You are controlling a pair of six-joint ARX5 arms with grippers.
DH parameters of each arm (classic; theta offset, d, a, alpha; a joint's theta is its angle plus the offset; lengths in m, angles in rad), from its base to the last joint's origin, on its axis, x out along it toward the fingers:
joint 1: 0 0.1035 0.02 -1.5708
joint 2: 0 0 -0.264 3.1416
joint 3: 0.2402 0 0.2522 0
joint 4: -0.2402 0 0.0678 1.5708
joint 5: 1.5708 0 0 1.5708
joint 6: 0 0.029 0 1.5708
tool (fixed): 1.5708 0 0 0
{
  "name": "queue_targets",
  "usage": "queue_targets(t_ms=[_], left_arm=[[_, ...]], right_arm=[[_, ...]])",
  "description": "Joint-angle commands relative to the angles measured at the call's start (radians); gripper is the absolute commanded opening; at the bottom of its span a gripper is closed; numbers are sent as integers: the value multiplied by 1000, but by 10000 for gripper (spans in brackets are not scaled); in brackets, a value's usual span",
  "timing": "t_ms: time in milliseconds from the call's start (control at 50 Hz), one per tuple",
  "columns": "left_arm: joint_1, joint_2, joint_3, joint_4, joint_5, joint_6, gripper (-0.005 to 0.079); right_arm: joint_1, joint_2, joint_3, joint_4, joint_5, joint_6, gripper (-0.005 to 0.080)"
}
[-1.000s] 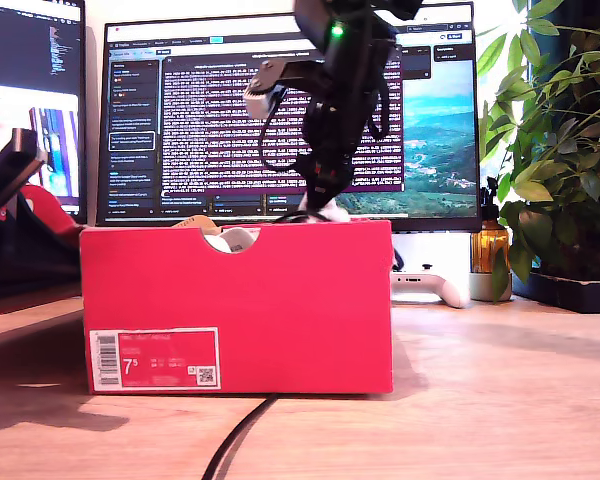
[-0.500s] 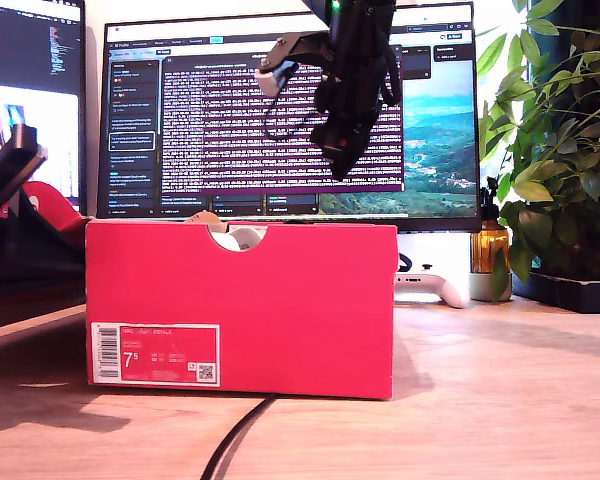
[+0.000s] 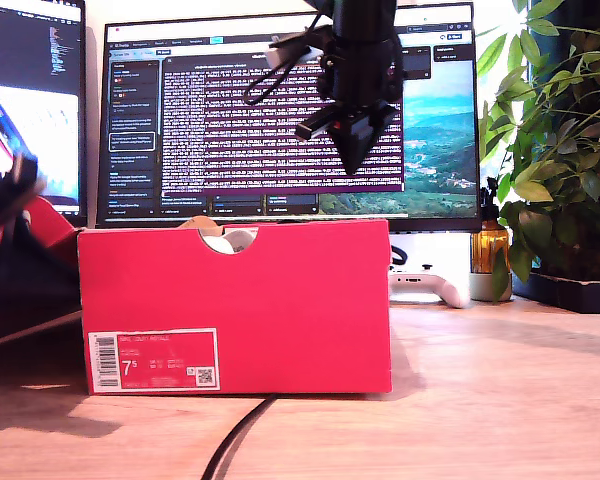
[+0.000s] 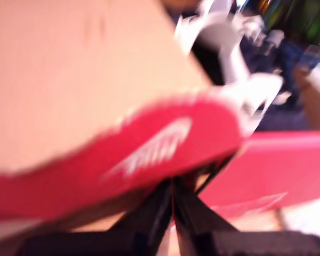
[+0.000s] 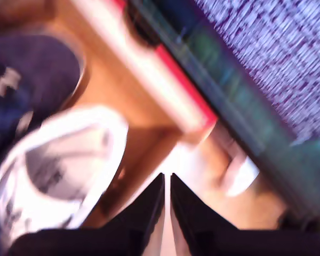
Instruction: Pack the blue shoes by picking the first shoe and placing it inside the red shoebox, left side, then picking and rotating the second shoe and placing it in the shoebox
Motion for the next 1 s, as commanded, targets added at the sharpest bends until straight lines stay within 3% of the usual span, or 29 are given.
queue_targets(t_ms=[0,400,580,760,980], left_arm=[[0,-62,14,-28,-12,44,-20],[8,-441,14,-427,-106,132,-20],[31,-566,14,-459,-116,157,-20],[70,-602,14,-500,-206,206,-20],[181,-602,14,-476,-185,251,-20]], right_arm=[[-12,0,4,-9,-18,36,-11],[-98,-42,4,62,-201,148,-11],[-162,-48,3,78,-228,169,-11],[-240,-61,3,31,-311,177,-11],[-279,-115,3,13,-312,175,-11]])
